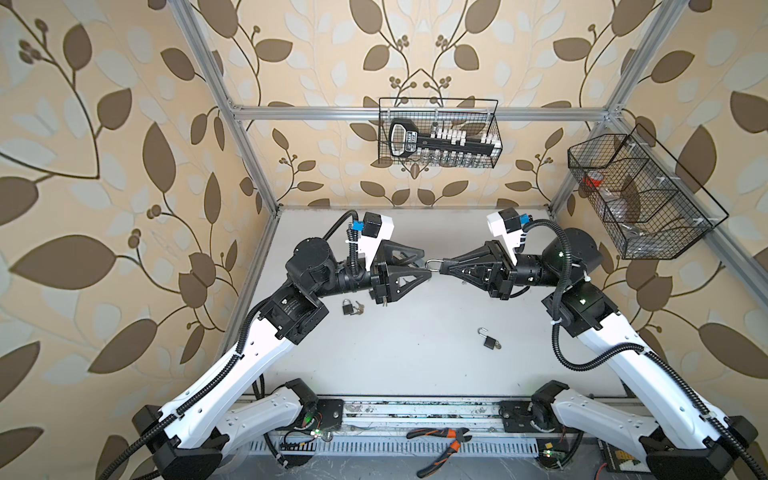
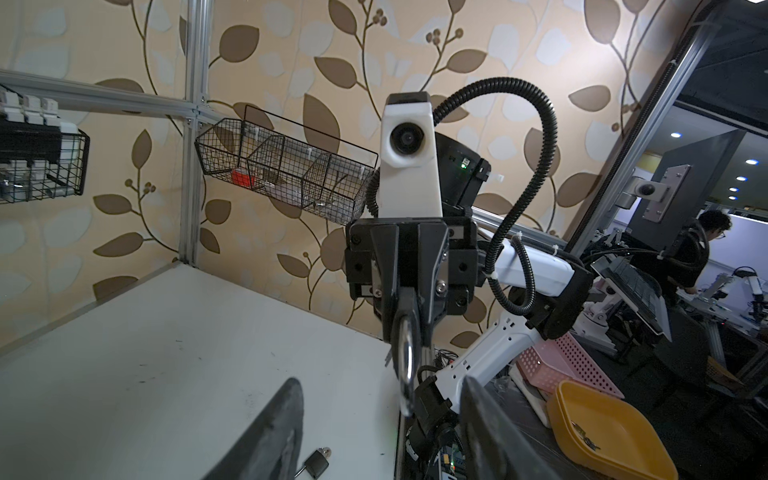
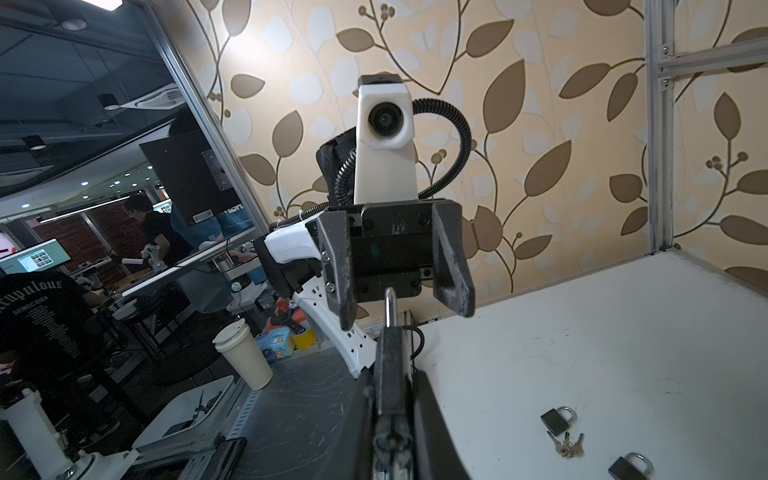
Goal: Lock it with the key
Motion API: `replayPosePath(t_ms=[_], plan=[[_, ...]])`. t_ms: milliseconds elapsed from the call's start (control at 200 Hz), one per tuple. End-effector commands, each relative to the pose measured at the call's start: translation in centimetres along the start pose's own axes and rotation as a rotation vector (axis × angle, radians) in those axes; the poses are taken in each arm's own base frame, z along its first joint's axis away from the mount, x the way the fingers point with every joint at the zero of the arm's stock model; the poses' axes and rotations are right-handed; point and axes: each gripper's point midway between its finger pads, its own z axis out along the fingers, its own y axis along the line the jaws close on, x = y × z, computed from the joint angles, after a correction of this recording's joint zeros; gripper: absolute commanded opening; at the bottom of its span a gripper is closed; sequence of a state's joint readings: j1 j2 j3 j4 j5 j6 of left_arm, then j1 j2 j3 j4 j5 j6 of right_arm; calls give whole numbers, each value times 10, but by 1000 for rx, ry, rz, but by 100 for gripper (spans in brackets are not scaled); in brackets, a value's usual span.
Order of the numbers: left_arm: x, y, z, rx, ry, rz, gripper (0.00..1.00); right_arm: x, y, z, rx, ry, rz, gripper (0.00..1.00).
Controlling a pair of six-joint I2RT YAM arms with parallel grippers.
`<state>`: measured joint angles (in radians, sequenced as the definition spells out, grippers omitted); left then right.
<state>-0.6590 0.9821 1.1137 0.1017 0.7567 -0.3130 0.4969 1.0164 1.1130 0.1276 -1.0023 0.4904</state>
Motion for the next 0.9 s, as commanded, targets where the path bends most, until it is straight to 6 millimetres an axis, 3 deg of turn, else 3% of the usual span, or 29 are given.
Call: replayPosePath(t_ms=[0, 360, 615, 720, 895], plan=[[-18, -17, -4, 73, -41, 52, 44, -11, 9, -1, -22, -5, -52, 0], [-16, -18, -2, 88, -32, 43, 20, -10, 7, 0, -19, -3, -47, 0], [-13, -15, -1, 80, -24, 33, 11, -11, 9, 0, -24, -4, -48, 0], [-13, -14, -1, 78, -22, 35, 0, -10, 9, 0, -27, -4, -45, 0], [-6, -12, -3, 57, 6, 86, 0, -12, 14, 0, -57, -2, -11, 0]])
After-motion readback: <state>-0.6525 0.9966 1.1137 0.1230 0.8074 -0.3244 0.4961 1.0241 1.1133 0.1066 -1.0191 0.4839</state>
